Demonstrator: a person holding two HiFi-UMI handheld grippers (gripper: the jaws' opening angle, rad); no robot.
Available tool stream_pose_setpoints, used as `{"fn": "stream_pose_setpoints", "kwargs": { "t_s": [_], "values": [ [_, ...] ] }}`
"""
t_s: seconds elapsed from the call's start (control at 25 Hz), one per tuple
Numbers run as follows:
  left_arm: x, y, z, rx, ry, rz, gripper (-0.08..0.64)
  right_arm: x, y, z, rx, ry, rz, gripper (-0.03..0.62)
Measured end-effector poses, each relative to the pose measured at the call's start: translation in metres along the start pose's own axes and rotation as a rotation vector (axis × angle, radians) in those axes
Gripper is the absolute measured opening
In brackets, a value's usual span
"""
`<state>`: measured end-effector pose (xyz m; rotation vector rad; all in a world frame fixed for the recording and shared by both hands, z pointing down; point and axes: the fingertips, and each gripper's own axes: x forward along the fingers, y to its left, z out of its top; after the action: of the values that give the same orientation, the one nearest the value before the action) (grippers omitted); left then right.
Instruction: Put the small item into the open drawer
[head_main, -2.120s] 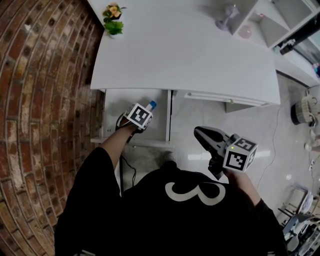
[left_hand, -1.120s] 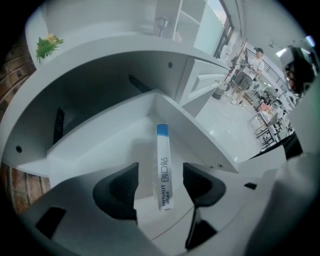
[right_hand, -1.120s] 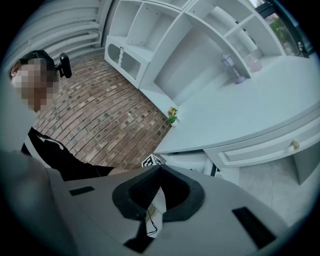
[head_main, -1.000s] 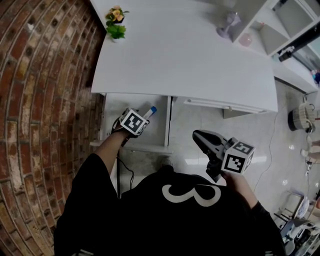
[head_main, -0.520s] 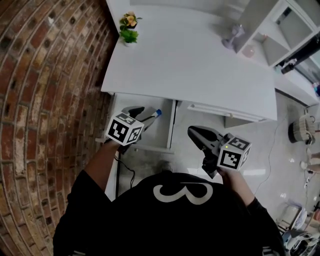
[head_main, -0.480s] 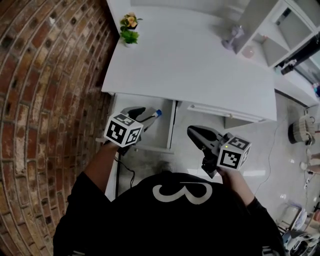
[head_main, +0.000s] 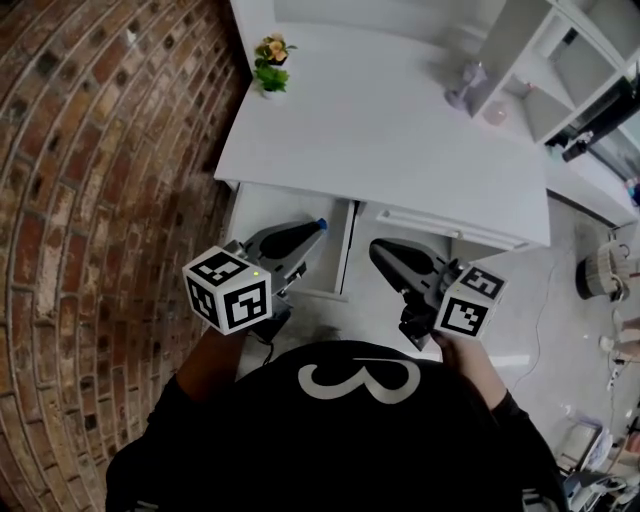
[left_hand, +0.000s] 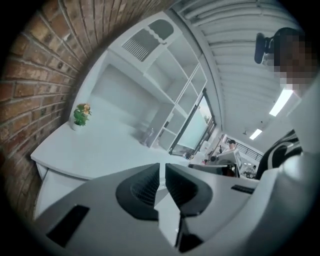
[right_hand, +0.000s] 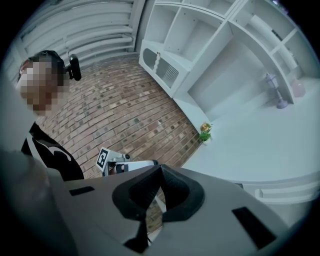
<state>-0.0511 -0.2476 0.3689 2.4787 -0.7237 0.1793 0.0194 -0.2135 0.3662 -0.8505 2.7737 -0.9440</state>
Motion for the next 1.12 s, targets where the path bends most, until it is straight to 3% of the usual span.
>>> {"fn": "stream_pose_setpoints", "kwargs": {
  "t_s": [0.24, 0.4, 0.76, 1.12],
  "values": [
    [-0.015, -0.048, 0.005, 0.057, -0.041, -0.068, 0.005, -0.009, 0.027, 0.011, -0.036, -0.059, 0.036, 0.009],
    [-0.025, -0.063, 0.004, 0.040, -0.075, -0.090, 0.005, -0.016, 0.045, 0.015, -0.064, -0.102, 0.052, 0.009],
    [-0.046, -0.069, 0.005, 0.041, -0.114, -0.068, 0.004, -0.011, 0.077, 0.011, -0.122, -0.089, 0.128, 0.009],
    [-0.048, -0.068, 0.001, 0.046, -0.107, -0.058, 0.005, -0.010, 0.072, 0.006, -0.115, -0.082, 0.123, 0.009]
  ]
}}
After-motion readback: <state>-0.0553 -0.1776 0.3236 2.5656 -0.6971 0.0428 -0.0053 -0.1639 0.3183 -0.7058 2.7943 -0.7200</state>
